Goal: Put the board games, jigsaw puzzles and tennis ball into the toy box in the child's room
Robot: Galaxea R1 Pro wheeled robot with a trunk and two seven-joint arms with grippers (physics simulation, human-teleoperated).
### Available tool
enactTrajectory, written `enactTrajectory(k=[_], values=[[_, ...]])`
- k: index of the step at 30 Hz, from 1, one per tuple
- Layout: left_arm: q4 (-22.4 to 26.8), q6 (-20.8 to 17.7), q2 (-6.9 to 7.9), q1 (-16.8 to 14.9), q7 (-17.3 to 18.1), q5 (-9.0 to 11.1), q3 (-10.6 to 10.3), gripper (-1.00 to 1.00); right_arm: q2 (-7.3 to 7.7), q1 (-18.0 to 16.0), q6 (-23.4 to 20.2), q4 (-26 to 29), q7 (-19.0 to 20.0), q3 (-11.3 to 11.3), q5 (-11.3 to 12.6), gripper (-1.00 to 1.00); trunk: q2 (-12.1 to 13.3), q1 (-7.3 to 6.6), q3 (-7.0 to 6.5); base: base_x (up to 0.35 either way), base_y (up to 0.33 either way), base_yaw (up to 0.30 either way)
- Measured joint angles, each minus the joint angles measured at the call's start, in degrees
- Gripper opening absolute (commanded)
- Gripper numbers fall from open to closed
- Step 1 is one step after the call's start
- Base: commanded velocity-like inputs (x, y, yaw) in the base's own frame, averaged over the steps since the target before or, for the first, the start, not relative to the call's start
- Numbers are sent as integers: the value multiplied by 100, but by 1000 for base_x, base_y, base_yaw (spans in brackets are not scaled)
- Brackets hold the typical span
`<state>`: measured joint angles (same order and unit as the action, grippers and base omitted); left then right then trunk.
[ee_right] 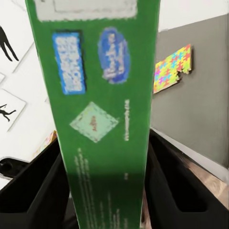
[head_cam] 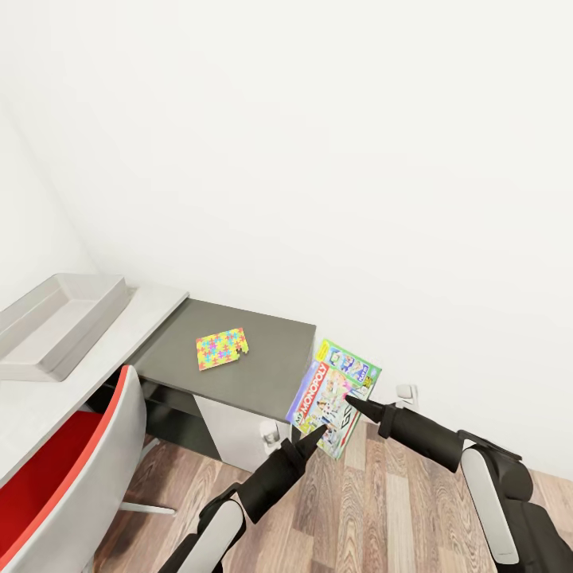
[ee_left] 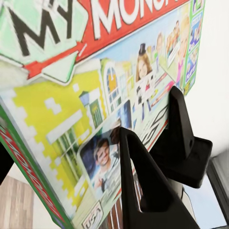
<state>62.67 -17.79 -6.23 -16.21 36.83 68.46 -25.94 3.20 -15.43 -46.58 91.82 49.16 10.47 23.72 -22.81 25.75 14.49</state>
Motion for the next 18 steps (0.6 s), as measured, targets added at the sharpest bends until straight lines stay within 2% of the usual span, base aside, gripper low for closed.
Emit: enactTrajectory(k=[5, 18], values=[[4, -19, 0, -4, 31, 4, -11, -100, 5, 1, 58, -1, -19, 42, -106, -100, 0, 0, 0, 0, 0, 0], [1, -14, 0, -7, 95, -14, -11, -100, 18, 0, 54, 5, -7, 56, -84, -100, 0, 0, 0, 0, 0, 0]])
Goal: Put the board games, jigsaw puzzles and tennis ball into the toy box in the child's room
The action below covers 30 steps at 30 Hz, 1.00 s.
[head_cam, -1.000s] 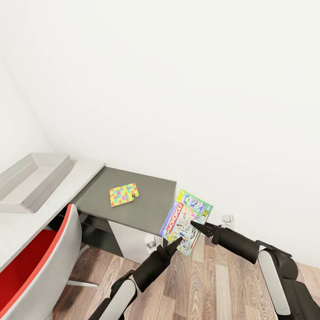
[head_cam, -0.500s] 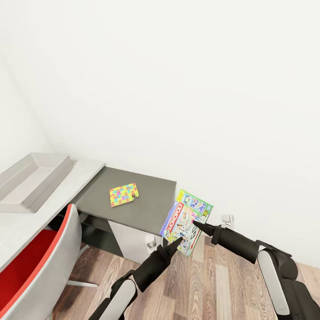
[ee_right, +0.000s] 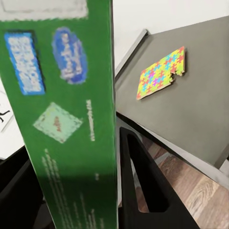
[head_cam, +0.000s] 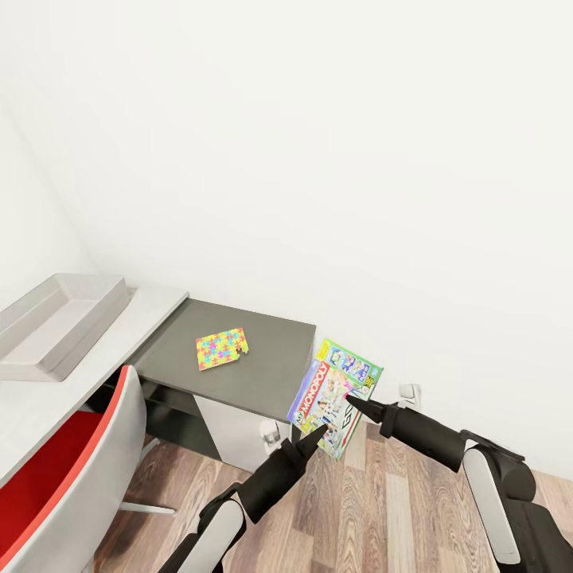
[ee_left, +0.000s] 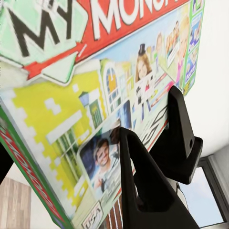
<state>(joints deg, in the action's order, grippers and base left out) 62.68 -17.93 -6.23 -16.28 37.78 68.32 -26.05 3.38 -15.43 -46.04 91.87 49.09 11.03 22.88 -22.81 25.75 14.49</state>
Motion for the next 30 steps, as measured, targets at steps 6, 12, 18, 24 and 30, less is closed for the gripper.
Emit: enactTrajectory(k=[6, 12, 18, 24, 30], values=[[0, -1, -1, 0, -2, 1, -3, -100, 4, 0, -1, 0, 8, 2, -3, -100, 0, 0, 0, 0, 0, 0], [0, -1, 1, -1, 0, 1, -2, -100, 5, 0, -1, 1, 0, -3, 3, -100, 0, 0, 0, 0, 0, 0], [-1, -4, 5, -1, 7, -1, -1, -100, 6, 4, -2, 3, -17, -10, 20, -100, 0, 0, 0, 0, 0, 0], [0, 0, 17, -1, 32, -12, 4, 100, 5, 3, -3, 3, -42, -31, 50, -100, 0, 0, 0, 0, 0, 0], [-9, 34, 27, -2, -117, -10, 20, 100, 15, 3, -130, 13, 10, -37, 171, -100, 0, 0, 0, 0, 0, 0]])
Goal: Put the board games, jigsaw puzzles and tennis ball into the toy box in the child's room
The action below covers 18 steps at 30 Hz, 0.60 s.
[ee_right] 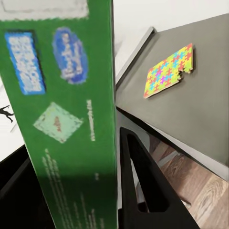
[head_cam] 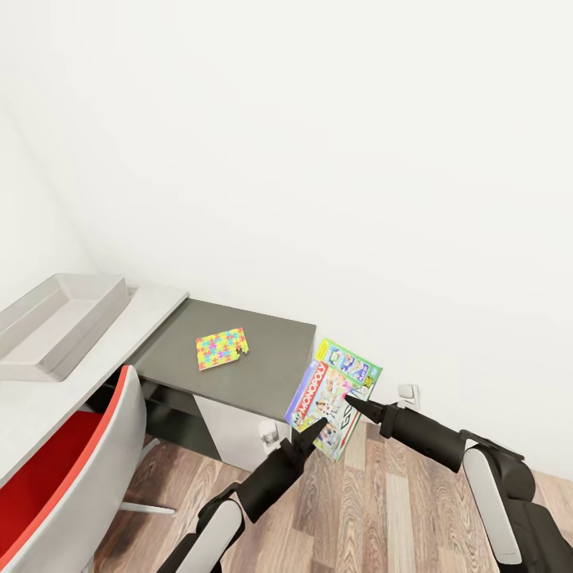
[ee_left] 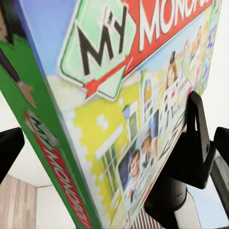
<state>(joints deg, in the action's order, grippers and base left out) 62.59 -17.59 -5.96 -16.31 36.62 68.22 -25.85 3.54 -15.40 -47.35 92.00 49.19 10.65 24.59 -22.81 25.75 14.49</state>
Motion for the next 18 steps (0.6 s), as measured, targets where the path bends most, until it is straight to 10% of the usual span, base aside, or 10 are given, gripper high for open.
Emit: enactTrajectory(k=[18], values=[[-3, 0, 16, -14, -8, -16, 11, 100, 26, -1, -1, 1, 1, 16, 0, -100, 0, 0, 0, 0, 0, 0]])
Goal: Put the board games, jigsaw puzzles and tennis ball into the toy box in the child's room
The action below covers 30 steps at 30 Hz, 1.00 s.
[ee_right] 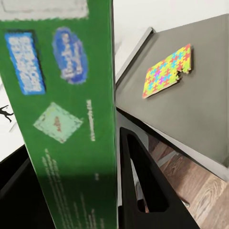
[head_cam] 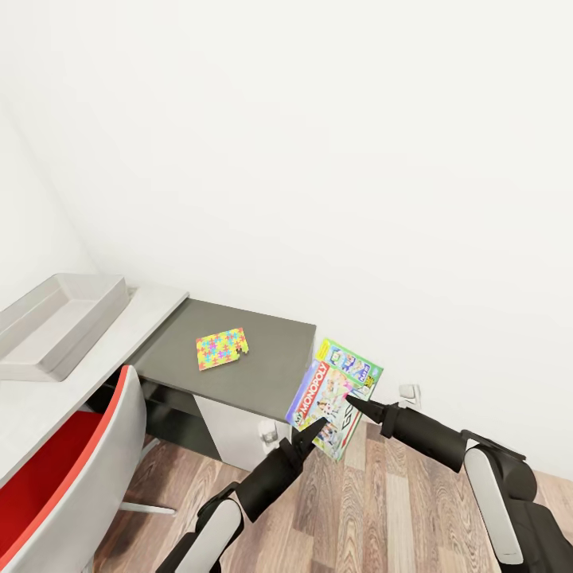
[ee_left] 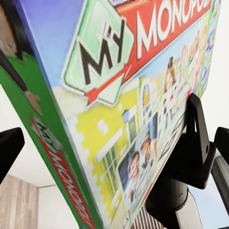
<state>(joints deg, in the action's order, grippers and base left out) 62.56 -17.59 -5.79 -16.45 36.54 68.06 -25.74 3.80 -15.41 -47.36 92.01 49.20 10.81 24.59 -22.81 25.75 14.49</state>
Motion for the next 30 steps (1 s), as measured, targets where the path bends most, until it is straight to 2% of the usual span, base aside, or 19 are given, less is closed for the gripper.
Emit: enactTrajectory(k=[9, 13, 15, 17, 18, 24, 30], values=[[-26, -99, 67, -23, -3, -9, 37, 100, 14, -18, -1, -9, -13, 48, 5, -100, 0, 0, 0, 0, 0, 0], [-34, -338, 315, -19, -12, -19, 68, 100, 44, -56, -1, -17, -20, 129, 9, -100, 0, 0, 0, 0, 0, 0], [-43, -381, 445, -1, -16, -23, 78, 100, 85, -82, -1, -20, -23, 261, 7, -100, 0, 0, 0, 0, 0, 0], [-61, -431, 722, 42, -22, -20, 100, 100, 200, -131, -5, -24, -32, 541, 5, -100, 0, 0, 0, 0, 0, 0], [-63, -437, 768, 48, -25, -22, 100, 100, 239, -148, -24, -24, -31, 610, 9, -100, 0, 0, 0, 0, 0, 0], [-67, -449, 874, 61, -40, -49, 103, 100, 427, -227, -61, -25, -36, 891, 29, -100, 0, 0, 0, 0, 0, 0], [-78, -452, 978, 63, -138, -66, 109, 100, 545, -311, -185, -13, -32, 1174, 48, -100, 0, 0, 0, 0, 0, 0]])
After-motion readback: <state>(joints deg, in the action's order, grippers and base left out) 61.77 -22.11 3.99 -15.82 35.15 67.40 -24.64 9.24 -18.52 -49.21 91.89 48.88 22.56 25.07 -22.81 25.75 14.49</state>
